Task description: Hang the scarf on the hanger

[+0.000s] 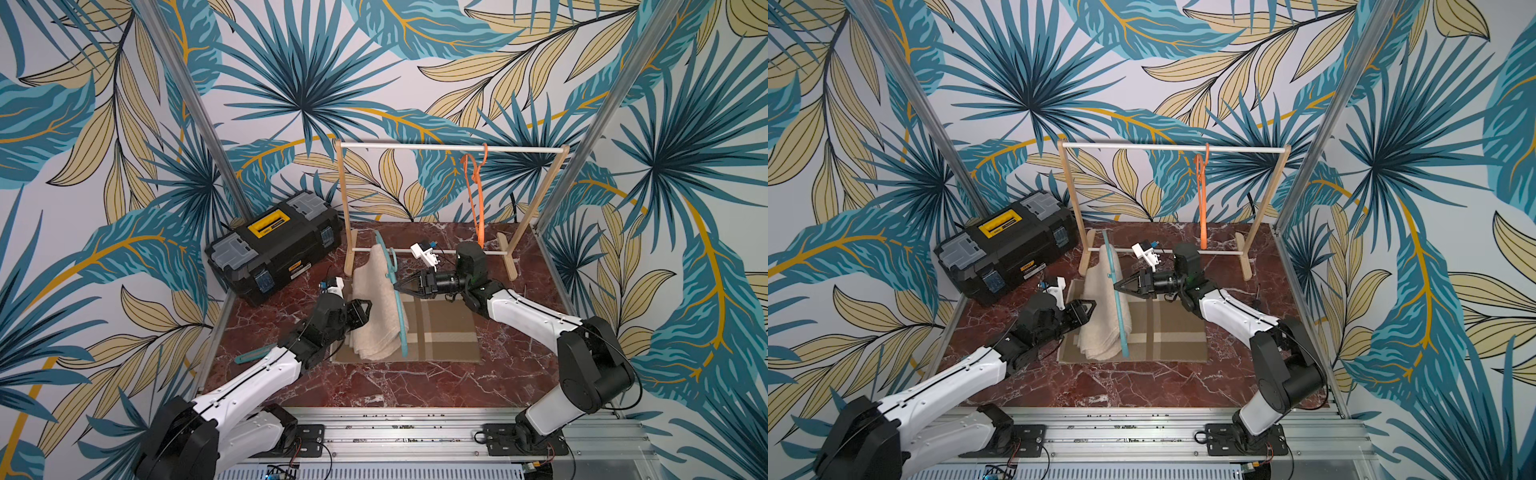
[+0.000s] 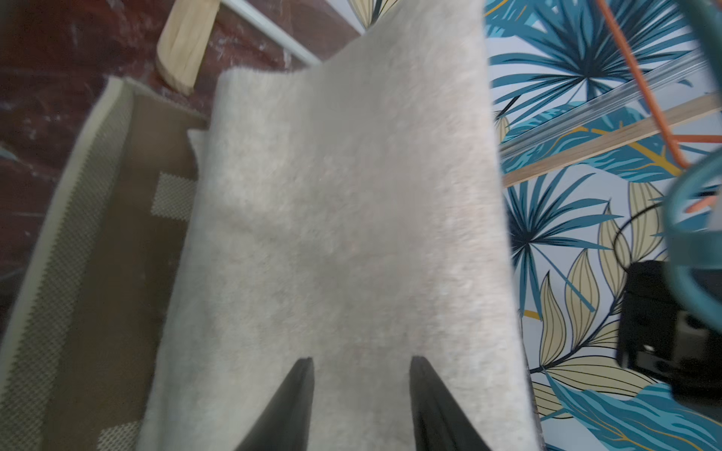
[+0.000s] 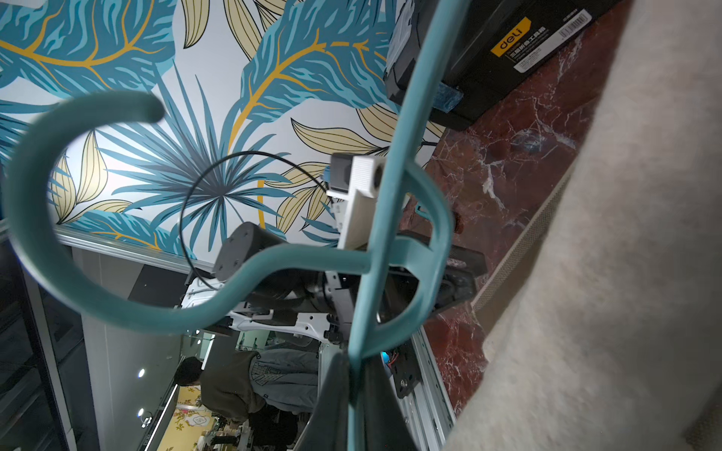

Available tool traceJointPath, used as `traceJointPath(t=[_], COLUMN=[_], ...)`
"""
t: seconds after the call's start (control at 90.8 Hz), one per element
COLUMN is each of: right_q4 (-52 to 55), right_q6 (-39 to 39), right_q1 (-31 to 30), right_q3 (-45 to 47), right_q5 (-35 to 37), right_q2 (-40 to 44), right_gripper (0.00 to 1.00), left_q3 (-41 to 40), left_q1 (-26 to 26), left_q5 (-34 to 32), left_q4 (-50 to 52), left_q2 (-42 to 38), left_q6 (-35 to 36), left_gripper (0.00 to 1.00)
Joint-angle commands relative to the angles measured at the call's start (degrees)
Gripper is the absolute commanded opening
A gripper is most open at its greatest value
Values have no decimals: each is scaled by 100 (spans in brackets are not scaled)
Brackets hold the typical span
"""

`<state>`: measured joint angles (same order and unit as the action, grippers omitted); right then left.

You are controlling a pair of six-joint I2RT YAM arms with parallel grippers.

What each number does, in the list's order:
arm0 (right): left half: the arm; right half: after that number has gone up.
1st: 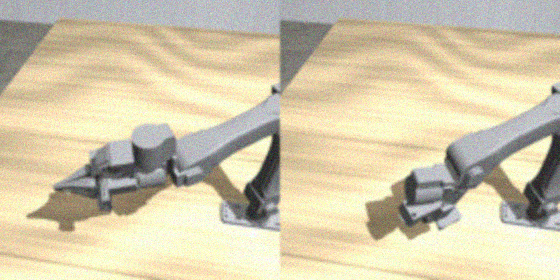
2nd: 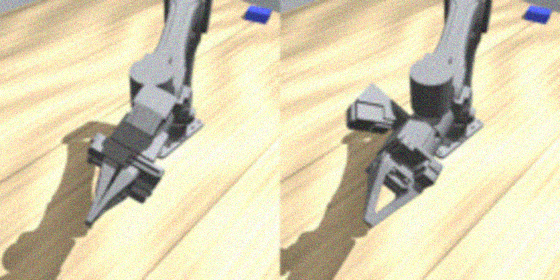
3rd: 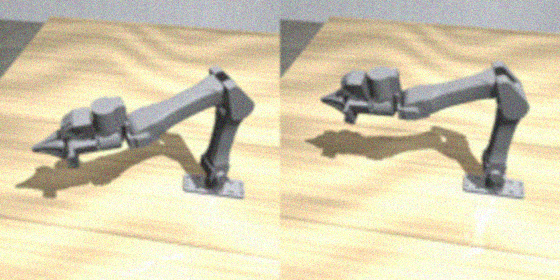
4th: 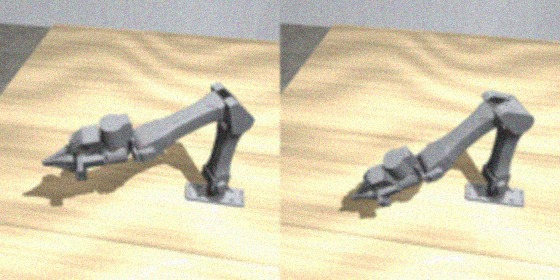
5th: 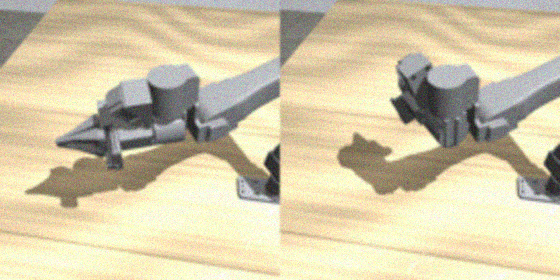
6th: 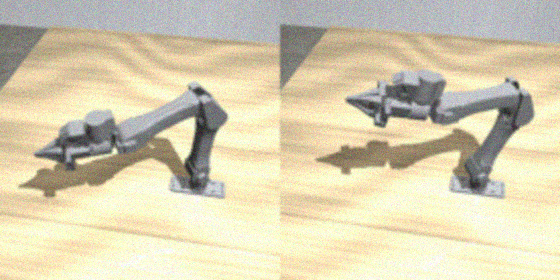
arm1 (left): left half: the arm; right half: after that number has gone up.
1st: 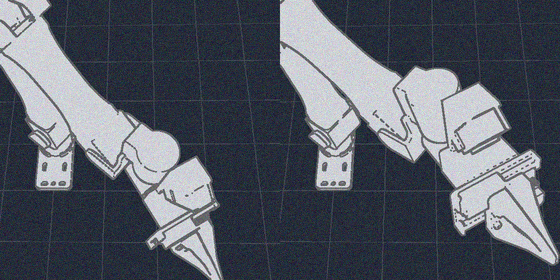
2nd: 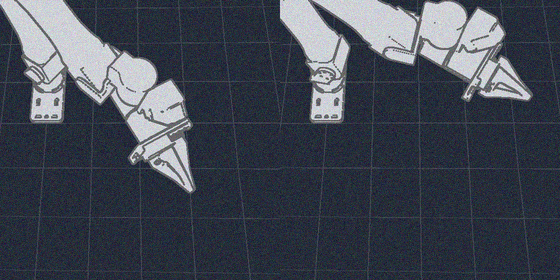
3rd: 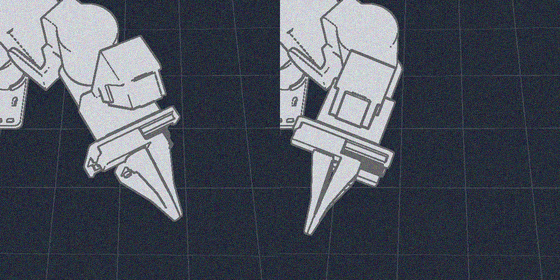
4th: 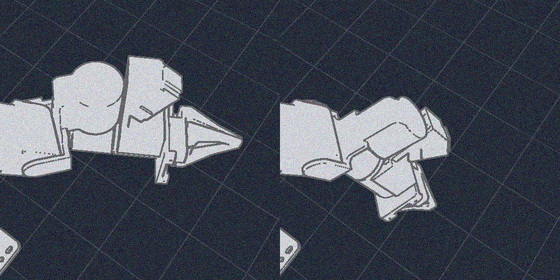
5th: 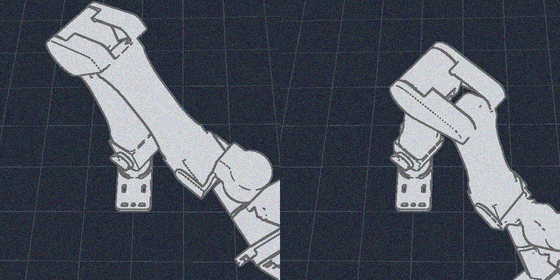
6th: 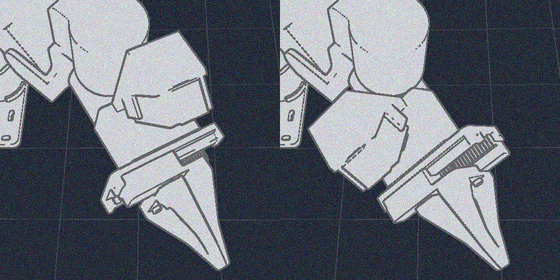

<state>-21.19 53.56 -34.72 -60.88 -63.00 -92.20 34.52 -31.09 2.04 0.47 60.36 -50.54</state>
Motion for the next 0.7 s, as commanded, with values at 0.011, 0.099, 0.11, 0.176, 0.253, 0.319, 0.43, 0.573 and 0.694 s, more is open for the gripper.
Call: traceJointPath(t=[0.011, 0.099, 0.11, 0.176, 0.253, 0.319, 0.43, 0.573, 0.694], right_q4=[636, 1092, 1166, 1445, 1685, 1744, 1760, 1934, 2006], right_q6=[-130, -32, 9, 65, 134, 236, 407, 340, 265], right_q1=[-123, -140, -140, -140, -140, -140, -140, -163, -214], right_q3=[-509, -840, -915, -1194, -1531, -1754, -2134, -2535, -2546], right_q5=[252, 411, 458, 609, 775, 920, 1091, 1207, 1247], right_q2=[127, 137, 138, 131, 90, 44, -54, -122, -82], right_gripper=[0, 0, 0, 0, 0, 0, 0, 0, 0], left_q3=[740, 1343, 1419, 1859, 2270, 2512, 2676, 2760, 2980], left_q1=[-29, -86, -106, -259, -581, -859, -1384, -1837, -2062], left_q5=[-158, -45, -41, -40, -257, -407, -948, -1857, -2264], left_q4=[1335, 1977, 2072, 2507, 2893, 3112, 3288, 3372, 3181], left_q2=[-644, -826, -838, -873, -891, -831, -680, -477, -261], left_q6=[603, 951, 999, 1248, 1519, 1672, 1771, 1700, 1809], left_gripper=[44, 42, 42, 42, 45, 50, 62, 74, 76])
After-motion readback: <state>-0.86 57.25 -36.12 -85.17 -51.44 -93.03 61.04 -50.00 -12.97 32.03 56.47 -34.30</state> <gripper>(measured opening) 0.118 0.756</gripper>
